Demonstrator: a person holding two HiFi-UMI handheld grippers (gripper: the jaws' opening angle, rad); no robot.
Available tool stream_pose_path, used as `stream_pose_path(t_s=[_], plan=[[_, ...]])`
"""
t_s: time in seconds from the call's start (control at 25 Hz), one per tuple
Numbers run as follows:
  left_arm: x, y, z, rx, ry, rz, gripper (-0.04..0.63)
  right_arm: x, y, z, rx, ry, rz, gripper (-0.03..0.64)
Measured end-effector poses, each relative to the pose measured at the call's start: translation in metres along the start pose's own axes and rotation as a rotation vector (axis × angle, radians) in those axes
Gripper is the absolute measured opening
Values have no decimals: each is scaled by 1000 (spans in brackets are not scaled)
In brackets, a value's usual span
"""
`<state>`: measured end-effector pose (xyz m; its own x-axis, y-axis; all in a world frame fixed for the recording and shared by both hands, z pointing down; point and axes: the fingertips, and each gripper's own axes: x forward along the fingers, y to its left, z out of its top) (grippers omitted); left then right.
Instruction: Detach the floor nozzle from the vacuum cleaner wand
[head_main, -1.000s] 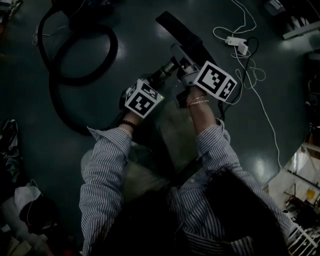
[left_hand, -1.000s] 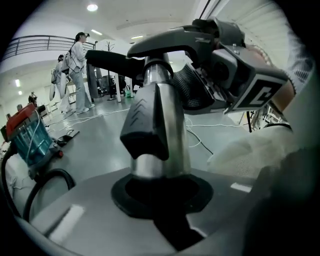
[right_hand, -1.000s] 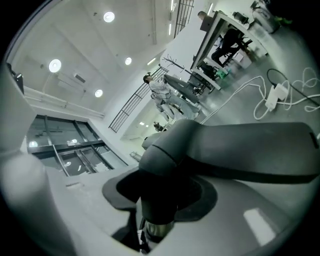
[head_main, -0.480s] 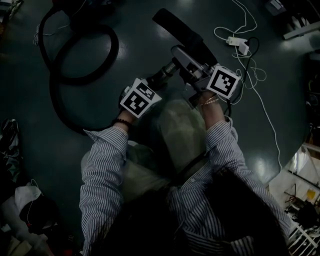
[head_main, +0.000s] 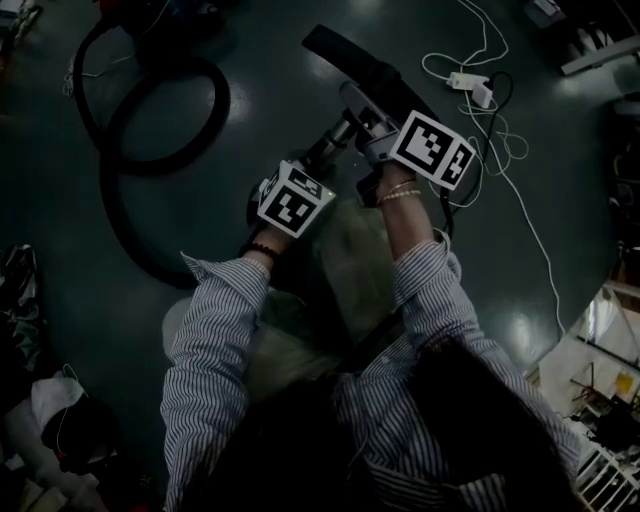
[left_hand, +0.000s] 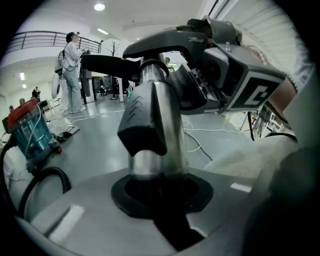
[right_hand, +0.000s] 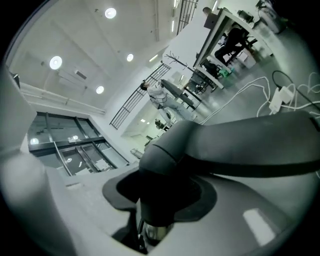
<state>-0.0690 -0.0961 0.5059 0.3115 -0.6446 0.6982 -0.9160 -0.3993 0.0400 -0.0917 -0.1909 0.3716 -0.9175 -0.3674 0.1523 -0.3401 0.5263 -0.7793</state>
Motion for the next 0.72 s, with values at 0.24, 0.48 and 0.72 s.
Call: stream_pose_path(t_s=[0.24, 0.48, 0.72], plan=[[-7, -9, 2, -9, -35, -93, 80, -2, 18, -4, -35, 90, 213, 160], [-10, -12, 5, -16, -72, -150, 86, -6, 36, -3, -95, 109, 402, 160], [-13, -26, 9, -41, -105, -268, 89, -20, 42, -3, -115, 106, 569, 160]])
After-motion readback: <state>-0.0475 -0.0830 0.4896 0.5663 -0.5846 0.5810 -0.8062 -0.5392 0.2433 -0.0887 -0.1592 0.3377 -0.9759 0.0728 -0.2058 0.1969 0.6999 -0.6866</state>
